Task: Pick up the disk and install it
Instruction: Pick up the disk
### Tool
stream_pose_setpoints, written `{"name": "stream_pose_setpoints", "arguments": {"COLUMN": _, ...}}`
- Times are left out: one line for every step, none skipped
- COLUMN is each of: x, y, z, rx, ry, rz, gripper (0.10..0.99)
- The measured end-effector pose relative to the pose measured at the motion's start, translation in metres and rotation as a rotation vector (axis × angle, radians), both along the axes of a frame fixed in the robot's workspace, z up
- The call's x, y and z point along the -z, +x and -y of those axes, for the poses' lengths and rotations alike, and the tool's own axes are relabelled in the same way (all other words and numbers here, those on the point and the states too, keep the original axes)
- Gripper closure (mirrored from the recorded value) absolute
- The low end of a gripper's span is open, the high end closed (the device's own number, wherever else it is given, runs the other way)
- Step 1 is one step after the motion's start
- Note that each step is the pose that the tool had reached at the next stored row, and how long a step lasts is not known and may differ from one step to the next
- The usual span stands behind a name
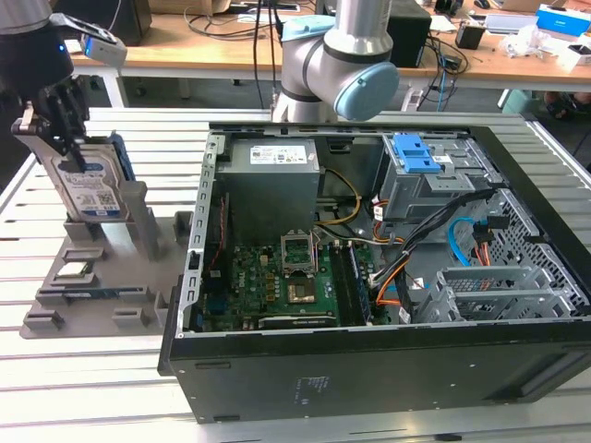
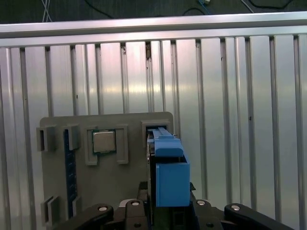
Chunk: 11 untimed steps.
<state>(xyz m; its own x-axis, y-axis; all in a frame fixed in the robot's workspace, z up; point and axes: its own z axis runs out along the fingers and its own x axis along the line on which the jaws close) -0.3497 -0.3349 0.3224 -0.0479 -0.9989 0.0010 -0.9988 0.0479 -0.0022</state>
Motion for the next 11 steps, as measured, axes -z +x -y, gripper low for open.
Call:
{"name": "stream_pose_setpoints", "arguments": {"x": -0.0018, "y": 0.0, "z": 0.0, "rx": 0.0, "ry": 0.0, "rz": 0.0001, "gripper": 0.725}}
{"name": "stream_pose_setpoints", "arguments": {"x": -0.0029, "y": 0.0, "z": 0.0, "rx": 0.0, "ry": 0.0, "rz": 0.0001, "gripper": 0.725}}
{"name": "stream_pose_setpoints", "arguments": {"x": -0.0043, "y": 0.0, "z": 0.0, "rx": 0.0, "ry": 0.0, "rz": 0.0, "gripper": 0.725}}
{"name": "stream_pose_setpoints", "arguments": {"x": -0.0061, "y": 0.0, "z": 0.0, "rx": 0.0, "ry": 0.0, "rz": 0.0, "gripper": 0.725}}
{"name": "stream_pose_setpoints", "arguments": {"x": -0.0072, "y": 0.0, "z": 0.0, "rx": 0.0, "ry": 0.0, "rz": 0.0, "gripper": 0.725}}
{"name": "stream_pose_setpoints", "arguments": {"x": -0.0084, "y": 0.0, "z": 0.0, "rx": 0.0, "ry": 0.0, "rz": 0.0001, "gripper": 0.725}}
{"name": "stream_pose_setpoints", "arguments": {"x": -0.0099, "y": 0.0, "z": 0.0, "rx": 0.0, "ry": 0.0, "rz": 0.0, "gripper": 0.725}}
{"name": "stream_pose_setpoints", "arguments": {"x": -0.0108, "y": 0.0, "z": 0.0, "rx": 0.0, "ry": 0.0, "rz": 0.0, "gripper": 0.725}}
{"name": "stream_pose_setpoints", "arguments": {"x": -0.0122, "y": 0.0, "z": -0.0001, "rx": 0.0, "ry": 0.0, "rz": 0.0001, "gripper": 0.725}}
{"name": "stream_pose_setpoints", "arguments": {"x": -0.0135, "y": 0.0, "z": -0.0001, "rx": 0.0, "ry": 0.0, "rz": 0.0001, "gripper": 0.725}}
{"name": "stream_pose_setpoints", "arguments": {"x": -0.0145, "y": 0.0, "z": -0.0001, "rx": 0.0, "ry": 0.0, "rz": 0.0001, "gripper": 0.725}}
